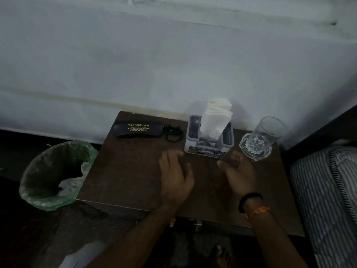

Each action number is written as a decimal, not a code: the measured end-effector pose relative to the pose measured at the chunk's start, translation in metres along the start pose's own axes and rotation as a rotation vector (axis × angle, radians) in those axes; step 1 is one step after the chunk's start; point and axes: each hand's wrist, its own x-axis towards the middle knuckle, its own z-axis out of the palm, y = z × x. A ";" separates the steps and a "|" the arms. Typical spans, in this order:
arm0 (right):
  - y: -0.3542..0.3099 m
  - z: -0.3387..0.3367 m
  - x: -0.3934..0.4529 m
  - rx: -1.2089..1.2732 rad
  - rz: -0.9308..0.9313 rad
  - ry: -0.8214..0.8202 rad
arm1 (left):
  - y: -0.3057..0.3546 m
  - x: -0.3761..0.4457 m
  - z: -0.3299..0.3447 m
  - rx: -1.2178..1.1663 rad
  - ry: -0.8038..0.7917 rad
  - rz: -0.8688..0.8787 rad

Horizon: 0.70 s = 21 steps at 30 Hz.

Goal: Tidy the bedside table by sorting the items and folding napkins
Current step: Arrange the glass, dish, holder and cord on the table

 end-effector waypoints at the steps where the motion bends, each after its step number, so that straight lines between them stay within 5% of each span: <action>1: 0.000 0.002 0.001 0.012 -0.001 0.005 | 0.000 0.009 -0.002 -0.033 0.015 -0.060; 7: -0.005 0.010 0.003 0.054 -0.045 0.026 | -0.008 0.029 -0.002 -0.171 -0.194 -0.193; 21: -0.004 0.002 0.014 0.023 -0.080 0.095 | -0.005 0.034 0.020 -0.240 -0.353 -0.075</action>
